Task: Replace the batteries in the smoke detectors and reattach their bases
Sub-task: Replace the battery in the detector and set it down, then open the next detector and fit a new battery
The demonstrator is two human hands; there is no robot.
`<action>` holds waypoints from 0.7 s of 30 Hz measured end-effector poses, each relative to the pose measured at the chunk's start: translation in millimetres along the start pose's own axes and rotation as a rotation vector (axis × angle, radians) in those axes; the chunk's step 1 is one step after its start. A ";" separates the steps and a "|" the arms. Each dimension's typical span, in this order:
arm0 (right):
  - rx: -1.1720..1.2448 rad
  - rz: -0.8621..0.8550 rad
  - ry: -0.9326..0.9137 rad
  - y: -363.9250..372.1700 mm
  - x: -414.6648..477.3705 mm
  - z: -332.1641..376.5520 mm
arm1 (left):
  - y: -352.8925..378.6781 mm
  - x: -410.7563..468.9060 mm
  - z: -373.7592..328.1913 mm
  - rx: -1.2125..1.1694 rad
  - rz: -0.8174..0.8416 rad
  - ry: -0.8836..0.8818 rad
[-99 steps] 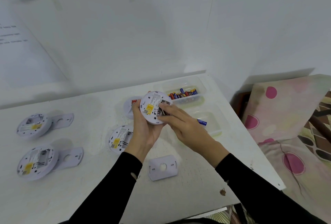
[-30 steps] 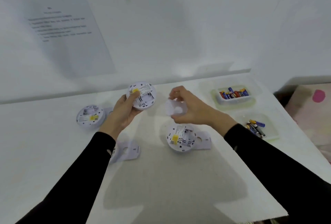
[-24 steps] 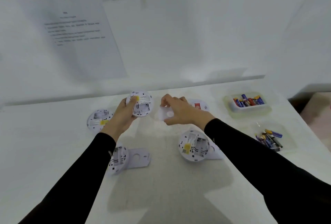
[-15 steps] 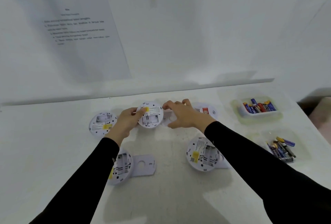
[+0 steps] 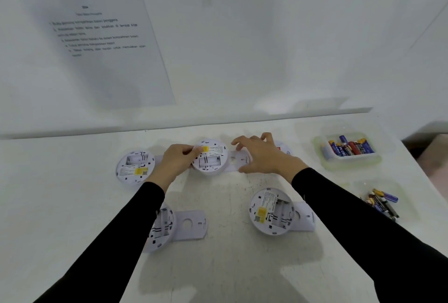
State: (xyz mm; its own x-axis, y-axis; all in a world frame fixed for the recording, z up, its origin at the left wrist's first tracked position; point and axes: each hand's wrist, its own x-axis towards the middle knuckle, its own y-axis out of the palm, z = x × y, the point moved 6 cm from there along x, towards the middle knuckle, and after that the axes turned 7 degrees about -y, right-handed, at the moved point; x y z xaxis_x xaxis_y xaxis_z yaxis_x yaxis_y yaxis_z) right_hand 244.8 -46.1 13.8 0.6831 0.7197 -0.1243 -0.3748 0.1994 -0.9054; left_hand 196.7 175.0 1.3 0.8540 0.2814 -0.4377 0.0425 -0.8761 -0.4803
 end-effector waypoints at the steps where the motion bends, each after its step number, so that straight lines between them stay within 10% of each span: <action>1: 0.012 -0.021 -0.002 -3.0 -1.7 0.0 | -2.4 -1.8 -4.2 0.105 -0.047 0.027; 5: 0.197 -0.221 0.042 -27.8 -24.8 -9.7 | -1.2 -19.0 -37.5 0.299 -0.253 0.164; 9: 0.663 -0.560 0.362 -44.1 -73.8 -43.8 | 65.5 -41.2 -81.5 0.306 -0.068 0.336; 13: 1.052 -0.544 0.672 -10.9 -108.4 -75.0 | 147.5 -45.7 -98.9 0.412 0.123 0.289; 21: 1.286 -0.464 0.546 -14.6 -135.2 -62.1 | 191.0 -32.5 -100.8 0.484 0.015 0.267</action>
State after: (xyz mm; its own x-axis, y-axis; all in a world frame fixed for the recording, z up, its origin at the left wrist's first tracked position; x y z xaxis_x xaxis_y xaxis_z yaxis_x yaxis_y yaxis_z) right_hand 196.8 -187.7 18.7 0.9322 0.1508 -0.3290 -0.1481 0.9884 0.0333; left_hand 229.3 -40.9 0.4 0.9572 0.1054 -0.2694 -0.1603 -0.5818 -0.7974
